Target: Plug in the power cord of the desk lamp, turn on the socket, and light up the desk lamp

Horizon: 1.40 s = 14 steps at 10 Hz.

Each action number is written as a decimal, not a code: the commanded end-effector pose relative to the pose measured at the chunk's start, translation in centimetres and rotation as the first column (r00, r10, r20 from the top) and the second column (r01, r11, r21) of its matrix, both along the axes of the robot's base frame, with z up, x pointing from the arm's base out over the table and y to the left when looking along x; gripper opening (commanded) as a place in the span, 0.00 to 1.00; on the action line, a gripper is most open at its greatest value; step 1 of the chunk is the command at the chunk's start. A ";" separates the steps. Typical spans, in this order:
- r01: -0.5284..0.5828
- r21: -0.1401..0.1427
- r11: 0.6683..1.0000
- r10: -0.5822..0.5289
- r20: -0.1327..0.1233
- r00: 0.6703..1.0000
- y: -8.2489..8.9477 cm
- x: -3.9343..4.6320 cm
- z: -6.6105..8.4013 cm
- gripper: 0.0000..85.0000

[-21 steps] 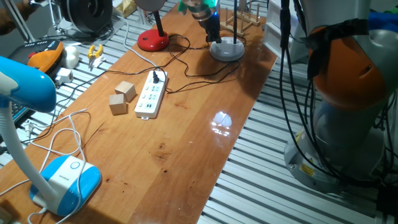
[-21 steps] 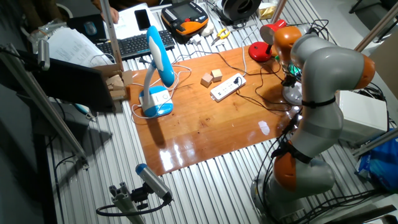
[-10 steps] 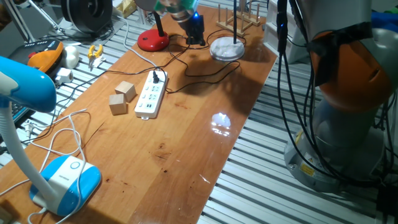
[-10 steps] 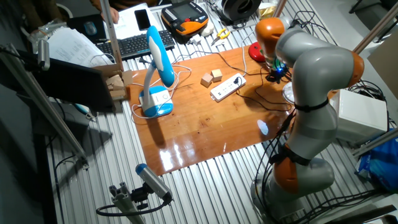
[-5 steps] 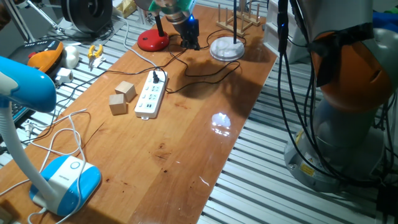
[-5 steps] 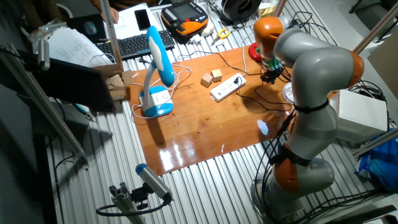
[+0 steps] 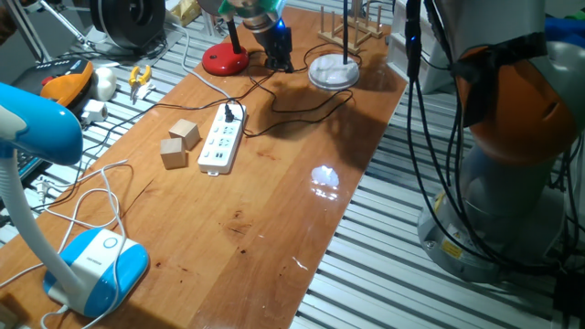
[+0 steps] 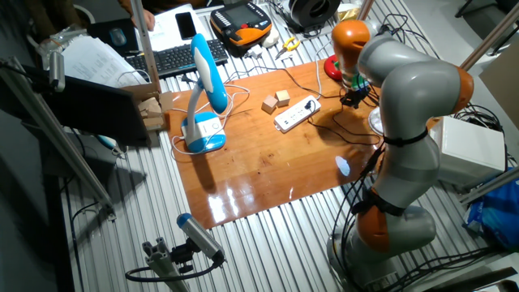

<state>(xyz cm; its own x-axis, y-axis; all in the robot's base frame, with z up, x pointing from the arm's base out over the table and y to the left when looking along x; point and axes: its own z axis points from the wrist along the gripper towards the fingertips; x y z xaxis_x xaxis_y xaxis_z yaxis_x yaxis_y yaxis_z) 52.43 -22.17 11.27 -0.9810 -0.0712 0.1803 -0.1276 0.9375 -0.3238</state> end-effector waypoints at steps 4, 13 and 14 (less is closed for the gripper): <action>-0.081 0.022 0.997 0.080 0.033 0.996 0.0 0.01 0.0 0.00; 0.012 0.087 0.996 -0.012 -0.006 1.000 8.3 3.65 3.7 0.00; 0.035 0.090 0.995 -0.034 -0.008 0.999 9.5 3.16 4.1 0.00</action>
<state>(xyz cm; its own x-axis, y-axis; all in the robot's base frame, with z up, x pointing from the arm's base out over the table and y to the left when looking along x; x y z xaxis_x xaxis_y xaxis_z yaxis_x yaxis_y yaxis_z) 55.47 -15.19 15.44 -0.9825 -0.0492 0.1796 -0.0919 0.9669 -0.2379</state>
